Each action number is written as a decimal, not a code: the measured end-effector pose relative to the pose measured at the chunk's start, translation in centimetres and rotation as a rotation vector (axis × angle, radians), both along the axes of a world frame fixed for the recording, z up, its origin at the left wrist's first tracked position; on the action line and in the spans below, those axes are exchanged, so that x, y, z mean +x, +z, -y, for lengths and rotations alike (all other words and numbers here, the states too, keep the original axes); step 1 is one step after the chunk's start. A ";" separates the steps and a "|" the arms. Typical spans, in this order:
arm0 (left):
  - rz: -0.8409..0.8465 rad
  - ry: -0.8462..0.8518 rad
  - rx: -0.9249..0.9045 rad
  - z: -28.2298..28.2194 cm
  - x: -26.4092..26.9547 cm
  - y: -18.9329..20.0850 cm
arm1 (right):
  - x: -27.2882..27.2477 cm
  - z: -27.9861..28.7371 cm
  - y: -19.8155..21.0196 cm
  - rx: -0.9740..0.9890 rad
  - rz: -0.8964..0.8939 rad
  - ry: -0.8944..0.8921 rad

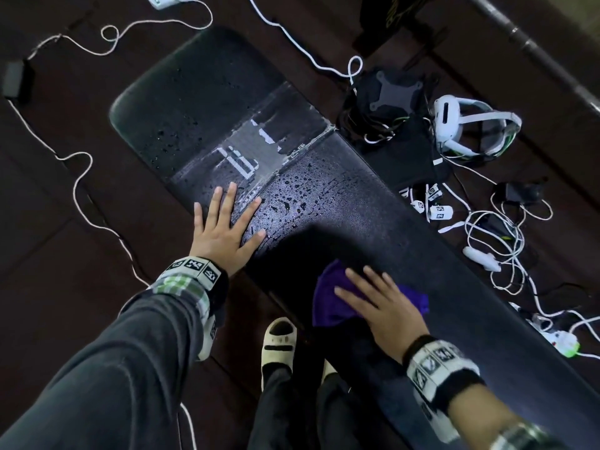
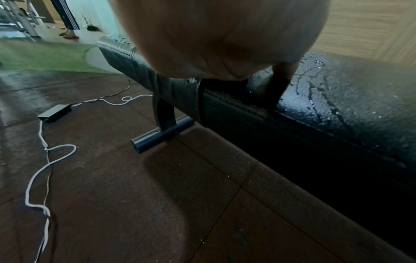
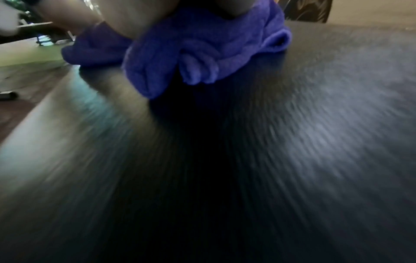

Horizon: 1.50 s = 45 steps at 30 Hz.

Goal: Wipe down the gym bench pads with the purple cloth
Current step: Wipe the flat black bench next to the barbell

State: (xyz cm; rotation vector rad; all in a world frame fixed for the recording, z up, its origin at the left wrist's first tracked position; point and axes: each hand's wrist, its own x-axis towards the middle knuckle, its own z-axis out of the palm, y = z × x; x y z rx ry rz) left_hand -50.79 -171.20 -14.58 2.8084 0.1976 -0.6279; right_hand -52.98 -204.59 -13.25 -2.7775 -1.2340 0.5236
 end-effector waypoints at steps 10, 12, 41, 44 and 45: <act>0.022 0.018 0.004 -0.1 0.0 -0.3 | -0.9 -10.0 -0.6 0.092 0.004 0.153; 0.025 0.022 0.002 -0.1 0.0 -0.4 | -2.8 -6.7 -0.8 0.079 0.019 0.282; 0.145 -0.020 0.028 -2.6 0.5 -1.1 | -6.2 -8.5 -0.7 -0.264 0.055 0.443; 0.128 -0.012 0.025 -2.3 0.7 -1.0 | -3.6 -14.9 -1.5 -0.195 0.098 0.367; 0.126 -0.010 0.025 -2.4 0.7 -1.0 | -2.6 -17.2 -1.6 -0.160 0.119 0.335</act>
